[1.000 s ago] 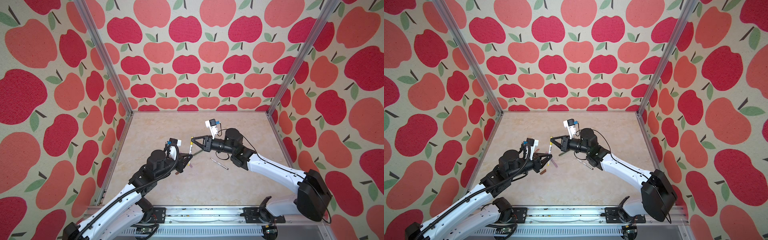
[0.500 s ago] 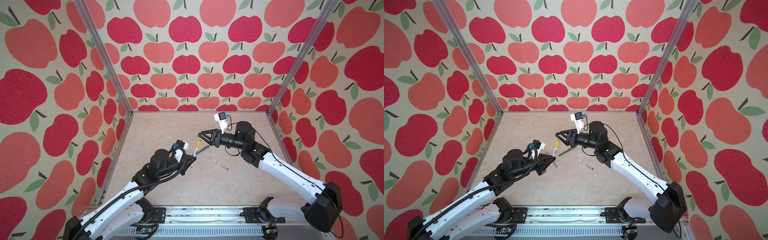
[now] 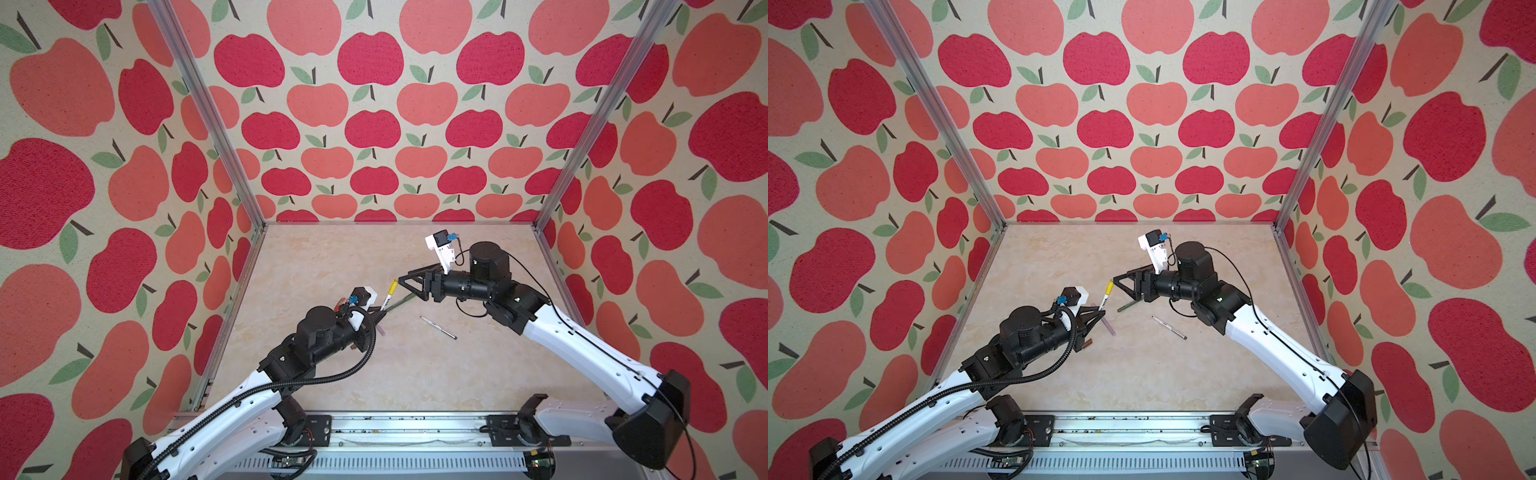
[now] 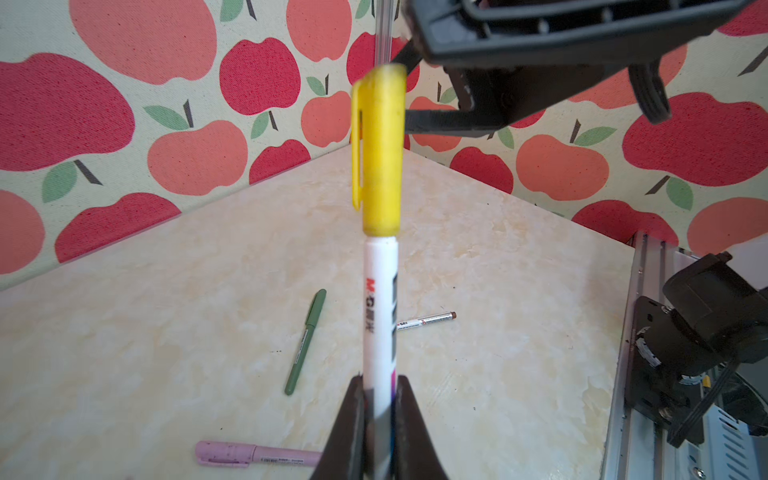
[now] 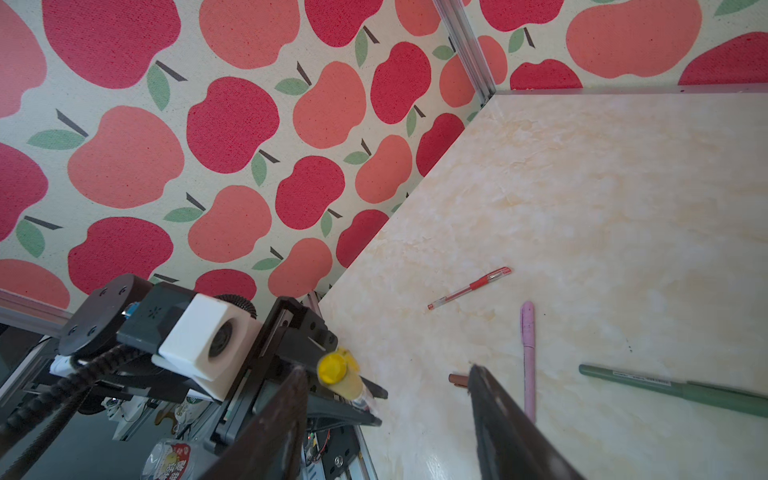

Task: Insert the pens into the pen caps
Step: 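Press the yellow cap further onto the marker with the right gripper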

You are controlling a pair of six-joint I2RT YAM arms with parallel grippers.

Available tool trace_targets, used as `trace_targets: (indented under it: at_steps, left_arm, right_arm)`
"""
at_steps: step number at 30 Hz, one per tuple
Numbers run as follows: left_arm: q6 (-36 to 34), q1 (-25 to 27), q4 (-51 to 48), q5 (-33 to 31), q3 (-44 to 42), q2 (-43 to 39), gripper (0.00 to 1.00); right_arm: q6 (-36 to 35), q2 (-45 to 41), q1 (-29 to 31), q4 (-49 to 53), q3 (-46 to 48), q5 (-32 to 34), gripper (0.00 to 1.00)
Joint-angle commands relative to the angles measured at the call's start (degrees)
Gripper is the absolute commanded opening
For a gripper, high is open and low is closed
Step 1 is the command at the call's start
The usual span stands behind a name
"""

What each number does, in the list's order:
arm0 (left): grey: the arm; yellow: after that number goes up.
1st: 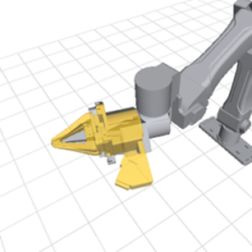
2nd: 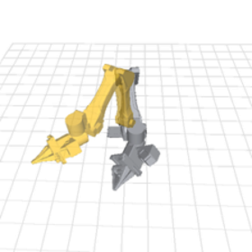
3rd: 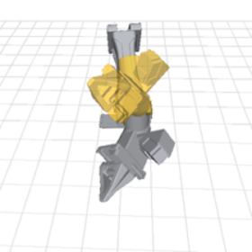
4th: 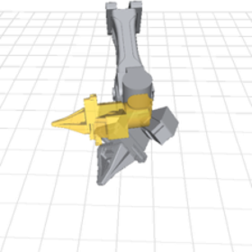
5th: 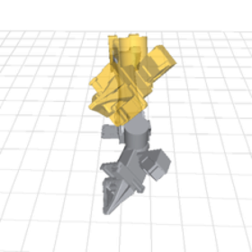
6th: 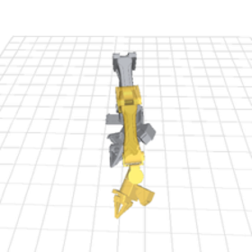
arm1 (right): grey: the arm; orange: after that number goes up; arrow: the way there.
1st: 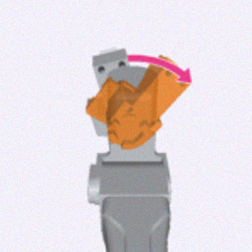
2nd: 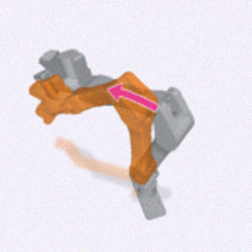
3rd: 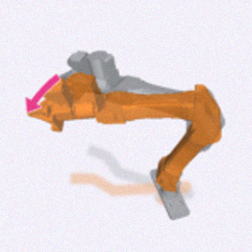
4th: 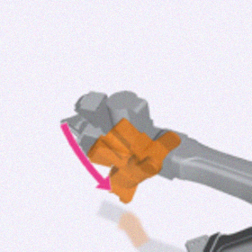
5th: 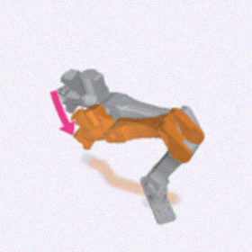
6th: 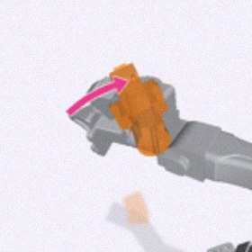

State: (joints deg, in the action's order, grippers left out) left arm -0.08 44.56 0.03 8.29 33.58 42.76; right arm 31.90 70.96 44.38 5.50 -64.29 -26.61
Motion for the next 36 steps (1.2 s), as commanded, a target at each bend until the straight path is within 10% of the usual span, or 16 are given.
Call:
trace_targets:
  at_steps: [1, 11, 36]
  left_arm:
    - [-3.31, 0.36, 1.11, -2.41, -0.11, 0.43, 0.00]
    - [-4.24, 1.02, 1.28, -7.15, 0.39, 1.42, 0.00]
    - [-5.50, 2.73, 2.46, -16.00, 3.75, 2.82, 0.00]
  right_arm:
    - [-1.39, 0.37, 1.01, 1.62, -1.84, 0.20, 0.64]
    - [0.37, 4.03, 3.23, 0.49, -4.10, 2.26, 0.64]
    - [1.70, 10.75, 5.53, 4.59, -8.45, 4.06, 0.03]
